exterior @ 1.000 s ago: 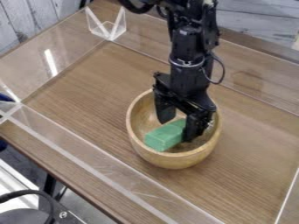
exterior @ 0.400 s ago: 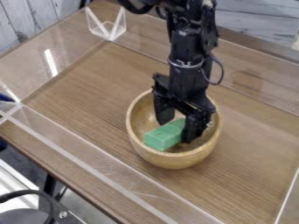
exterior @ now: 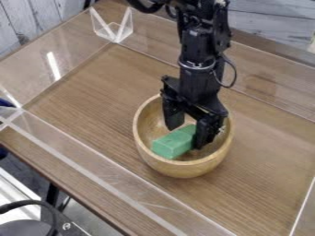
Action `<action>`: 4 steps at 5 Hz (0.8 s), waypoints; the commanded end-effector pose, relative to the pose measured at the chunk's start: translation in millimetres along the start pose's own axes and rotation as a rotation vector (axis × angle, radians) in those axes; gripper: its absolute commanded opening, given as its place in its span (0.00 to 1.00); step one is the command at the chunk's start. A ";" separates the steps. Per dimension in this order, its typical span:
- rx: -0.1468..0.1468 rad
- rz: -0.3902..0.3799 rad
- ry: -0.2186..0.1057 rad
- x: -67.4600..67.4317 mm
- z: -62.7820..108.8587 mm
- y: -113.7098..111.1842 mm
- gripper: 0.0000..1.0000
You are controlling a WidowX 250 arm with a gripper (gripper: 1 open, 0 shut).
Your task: Remove the green block from inside the brown bowl and put it on the table
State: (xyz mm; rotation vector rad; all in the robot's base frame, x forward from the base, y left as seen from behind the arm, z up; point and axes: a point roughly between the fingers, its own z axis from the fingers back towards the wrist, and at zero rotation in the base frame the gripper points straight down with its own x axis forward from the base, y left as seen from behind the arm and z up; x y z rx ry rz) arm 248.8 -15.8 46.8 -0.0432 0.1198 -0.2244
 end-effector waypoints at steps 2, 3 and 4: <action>0.008 0.005 -0.030 9.5 1.4 4.0 1.00; 0.008 0.006 -0.021 10.3 -4.1 4.7 1.00; 0.008 0.010 -0.018 10.8 -6.8 5.6 0.00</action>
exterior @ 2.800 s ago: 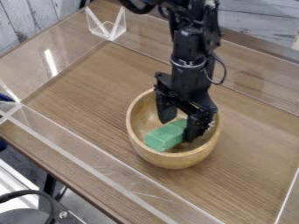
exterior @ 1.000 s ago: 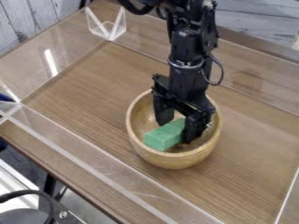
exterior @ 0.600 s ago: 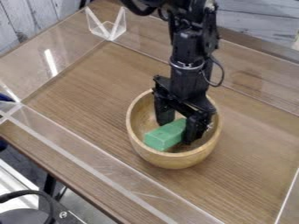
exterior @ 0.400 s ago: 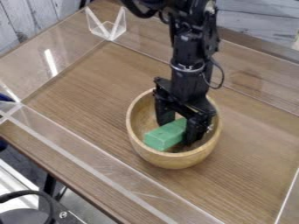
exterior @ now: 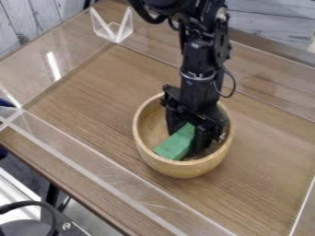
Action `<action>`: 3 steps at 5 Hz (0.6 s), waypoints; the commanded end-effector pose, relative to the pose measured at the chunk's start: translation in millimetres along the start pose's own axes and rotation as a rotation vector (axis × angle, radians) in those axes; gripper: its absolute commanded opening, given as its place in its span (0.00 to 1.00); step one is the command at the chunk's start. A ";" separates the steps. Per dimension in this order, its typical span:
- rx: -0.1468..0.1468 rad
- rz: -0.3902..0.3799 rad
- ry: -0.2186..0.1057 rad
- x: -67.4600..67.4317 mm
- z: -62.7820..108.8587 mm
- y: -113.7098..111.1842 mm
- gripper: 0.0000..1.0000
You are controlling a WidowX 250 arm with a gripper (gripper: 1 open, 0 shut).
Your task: Remove the green block from inside the brown bowl and put it on the table
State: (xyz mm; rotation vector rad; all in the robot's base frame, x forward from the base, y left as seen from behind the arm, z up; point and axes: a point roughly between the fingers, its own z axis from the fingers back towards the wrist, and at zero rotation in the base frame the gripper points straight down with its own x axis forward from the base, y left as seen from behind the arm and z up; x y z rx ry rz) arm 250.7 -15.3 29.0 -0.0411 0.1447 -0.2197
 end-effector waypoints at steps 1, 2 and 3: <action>0.011 0.010 -0.053 6.0 17.9 4.7 0.00; 0.013 0.015 -0.065 4.8 26.5 5.8 0.00; 0.018 0.023 -0.091 3.9 41.5 7.8 0.00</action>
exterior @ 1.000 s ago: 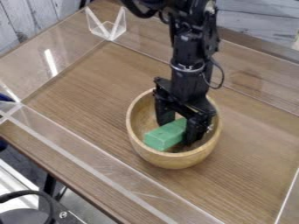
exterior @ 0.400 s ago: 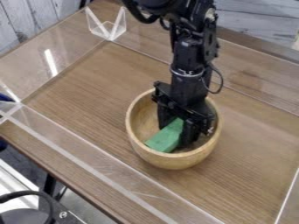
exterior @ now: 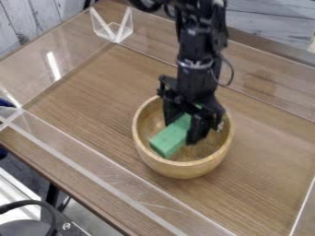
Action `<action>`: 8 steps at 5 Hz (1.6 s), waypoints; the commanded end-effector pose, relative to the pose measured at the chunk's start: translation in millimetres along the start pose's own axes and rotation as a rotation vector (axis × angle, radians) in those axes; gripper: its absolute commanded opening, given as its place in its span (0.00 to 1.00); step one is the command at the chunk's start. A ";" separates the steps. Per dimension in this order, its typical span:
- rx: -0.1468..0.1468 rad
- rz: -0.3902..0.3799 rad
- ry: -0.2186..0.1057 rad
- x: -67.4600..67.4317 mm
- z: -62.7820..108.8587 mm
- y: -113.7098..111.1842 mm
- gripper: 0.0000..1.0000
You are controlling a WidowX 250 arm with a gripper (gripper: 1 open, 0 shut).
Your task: Remove the green block from inside the brown bowl and put it on the table
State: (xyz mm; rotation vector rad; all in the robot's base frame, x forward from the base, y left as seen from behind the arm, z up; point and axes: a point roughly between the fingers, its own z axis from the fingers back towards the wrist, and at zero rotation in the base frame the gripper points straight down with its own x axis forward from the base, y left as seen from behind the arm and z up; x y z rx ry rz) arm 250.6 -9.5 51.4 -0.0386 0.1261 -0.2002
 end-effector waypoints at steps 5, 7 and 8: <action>0.043 0.226 -0.146 11.1 49.2 121.0 0.00; 0.032 0.173 -0.130 14.6 35.9 104.6 0.00; 0.030 0.164 -0.123 16.2 30.0 101.9 0.00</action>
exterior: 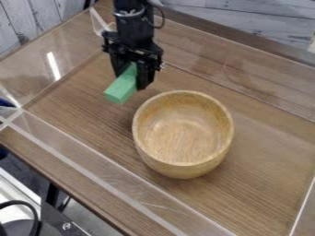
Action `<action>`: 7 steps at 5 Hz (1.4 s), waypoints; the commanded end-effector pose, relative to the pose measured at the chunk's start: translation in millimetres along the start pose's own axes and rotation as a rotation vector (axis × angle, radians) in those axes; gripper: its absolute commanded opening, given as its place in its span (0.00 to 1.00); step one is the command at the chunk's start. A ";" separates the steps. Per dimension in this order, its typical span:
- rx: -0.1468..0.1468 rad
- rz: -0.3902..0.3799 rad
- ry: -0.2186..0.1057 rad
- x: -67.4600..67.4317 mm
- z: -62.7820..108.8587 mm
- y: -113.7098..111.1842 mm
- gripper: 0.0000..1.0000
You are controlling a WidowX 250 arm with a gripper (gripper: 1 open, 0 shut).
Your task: Remove the green block from inside the brown bowl and put it on the table
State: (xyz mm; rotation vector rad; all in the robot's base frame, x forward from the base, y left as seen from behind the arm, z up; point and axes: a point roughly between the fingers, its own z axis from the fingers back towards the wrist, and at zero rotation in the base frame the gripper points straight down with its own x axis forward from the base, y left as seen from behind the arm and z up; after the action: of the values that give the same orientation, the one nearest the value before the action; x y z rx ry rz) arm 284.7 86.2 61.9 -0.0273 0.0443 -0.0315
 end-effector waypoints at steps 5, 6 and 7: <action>0.023 -0.018 -0.031 10.0 1.5 -3.2 0.00; 0.028 0.001 -0.019 7.8 -4.6 5.8 0.00; 0.032 0.026 -0.008 6.0 -11.8 17.4 0.00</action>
State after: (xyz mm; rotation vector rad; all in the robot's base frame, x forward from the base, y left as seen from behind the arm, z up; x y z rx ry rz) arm 283.3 97.9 35.0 -0.0141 0.0859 -0.0093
